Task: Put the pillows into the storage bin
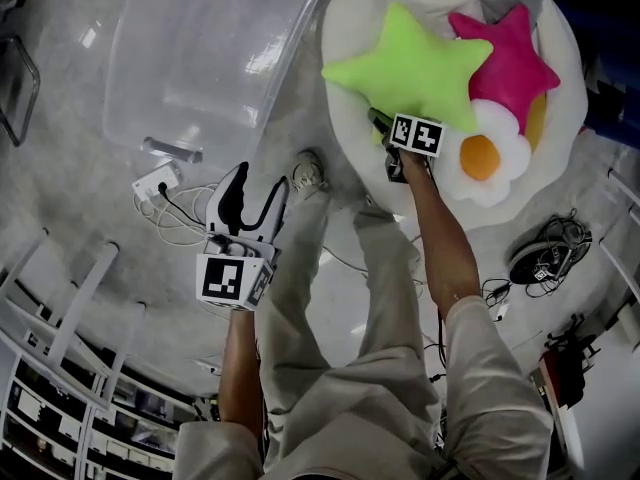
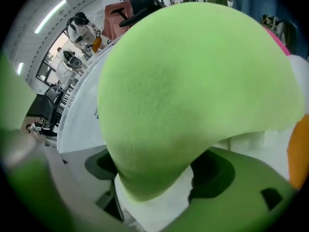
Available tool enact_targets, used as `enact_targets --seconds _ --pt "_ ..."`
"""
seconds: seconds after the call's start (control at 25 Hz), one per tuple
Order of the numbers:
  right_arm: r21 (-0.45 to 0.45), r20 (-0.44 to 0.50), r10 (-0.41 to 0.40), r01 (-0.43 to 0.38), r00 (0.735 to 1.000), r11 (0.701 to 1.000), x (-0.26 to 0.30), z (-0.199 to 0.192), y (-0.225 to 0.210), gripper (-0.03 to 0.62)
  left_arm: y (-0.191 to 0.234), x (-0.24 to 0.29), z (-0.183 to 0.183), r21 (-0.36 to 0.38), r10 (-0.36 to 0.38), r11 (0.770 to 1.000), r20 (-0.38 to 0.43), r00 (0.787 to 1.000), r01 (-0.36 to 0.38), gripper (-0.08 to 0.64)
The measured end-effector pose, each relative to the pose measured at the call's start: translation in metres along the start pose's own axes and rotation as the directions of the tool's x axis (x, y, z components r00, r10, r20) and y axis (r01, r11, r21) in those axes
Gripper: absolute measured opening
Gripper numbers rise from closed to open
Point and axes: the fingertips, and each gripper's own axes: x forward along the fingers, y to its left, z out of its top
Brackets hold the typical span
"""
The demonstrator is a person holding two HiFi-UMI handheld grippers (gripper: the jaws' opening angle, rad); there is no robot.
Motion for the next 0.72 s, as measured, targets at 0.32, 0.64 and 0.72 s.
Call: enact_targets --seconds 0.32,0.64,0.72 --pt "0.023 0.042 0.03 -0.031 0.999 0.999 -0.031 0.014 0.009 0.317 -0.008 -0.006 0.011 -0.005 -0.011 1.0 0.003 1.0 0.011 0.241" --pt "0.029 0.147 0.119 -0.125 0.982 0.992 -0.098 0.031 0.036 0.296 -0.023 -0.025 0.039 -0.012 0.002 1.0 0.018 1.0 -0.002 0.241" --pt "-0.001 0.161 0.136 -0.138 0.978 0.99 -0.119 0.028 0.045 0.296 -0.026 -0.033 0.047 -0.016 0.01 1.0 0.028 1.0 -0.009 0.241"
